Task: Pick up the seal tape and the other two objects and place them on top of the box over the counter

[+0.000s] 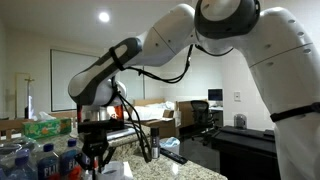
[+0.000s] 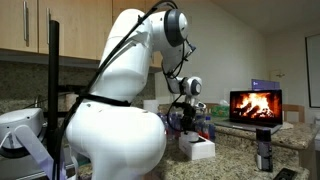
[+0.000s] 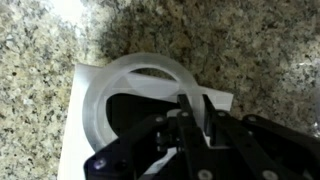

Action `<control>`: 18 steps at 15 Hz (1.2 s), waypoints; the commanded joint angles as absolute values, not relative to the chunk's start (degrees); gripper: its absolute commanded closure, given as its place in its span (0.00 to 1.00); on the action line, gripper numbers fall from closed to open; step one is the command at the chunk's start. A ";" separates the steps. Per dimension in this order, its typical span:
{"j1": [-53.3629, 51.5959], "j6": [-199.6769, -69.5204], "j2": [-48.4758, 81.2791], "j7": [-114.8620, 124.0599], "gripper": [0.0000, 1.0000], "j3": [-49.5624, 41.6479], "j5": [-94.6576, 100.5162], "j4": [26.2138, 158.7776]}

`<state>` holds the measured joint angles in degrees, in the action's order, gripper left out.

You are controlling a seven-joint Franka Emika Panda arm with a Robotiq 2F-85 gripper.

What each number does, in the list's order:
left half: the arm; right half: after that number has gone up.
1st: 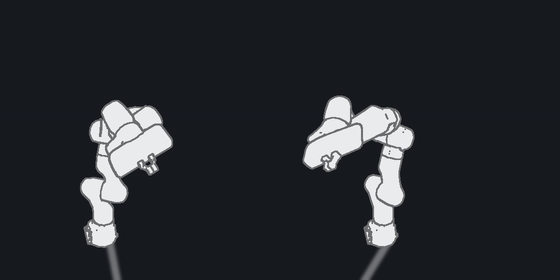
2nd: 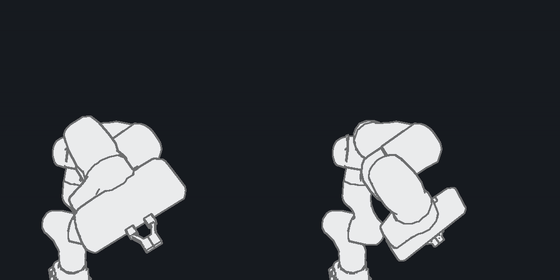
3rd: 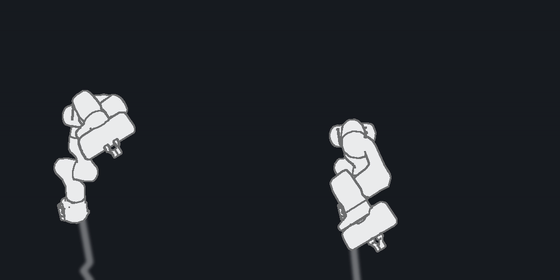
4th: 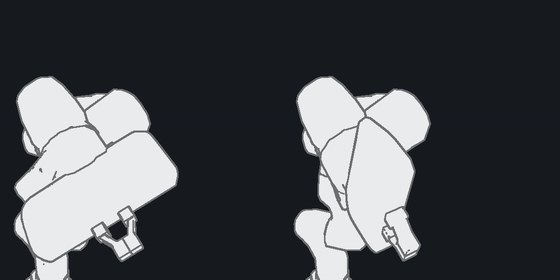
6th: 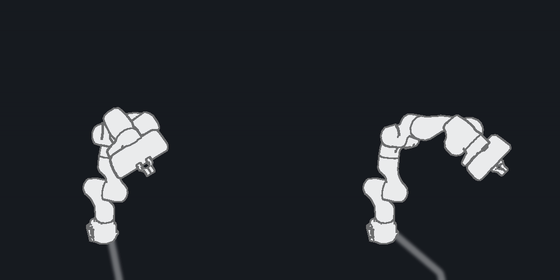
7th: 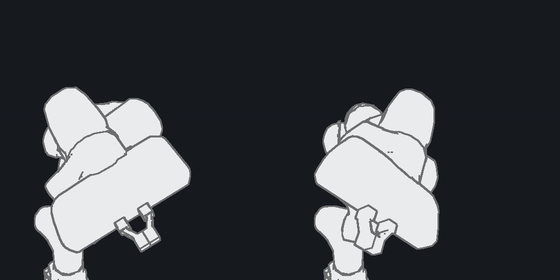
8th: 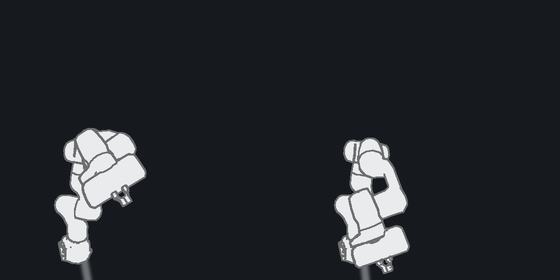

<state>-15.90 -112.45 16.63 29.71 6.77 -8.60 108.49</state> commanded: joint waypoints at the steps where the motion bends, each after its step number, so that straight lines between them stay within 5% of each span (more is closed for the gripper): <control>1: -15.28 -115.13 12.91 32.22 0.90 6.83 -9.16 112.28; 15: -14.86 -120.54 13.68 32.12 0.91 5.94 -9.06 113.24; 16: -14.90 -120.84 13.62 31.77 0.61 6.04 -9.02 113.34; 17: -15.06 -121.06 13.88 31.83 0.90 6.14 -8.81 112.99; 18: -15.08 -121.37 13.82 31.63 0.88 6.25 -8.84 113.01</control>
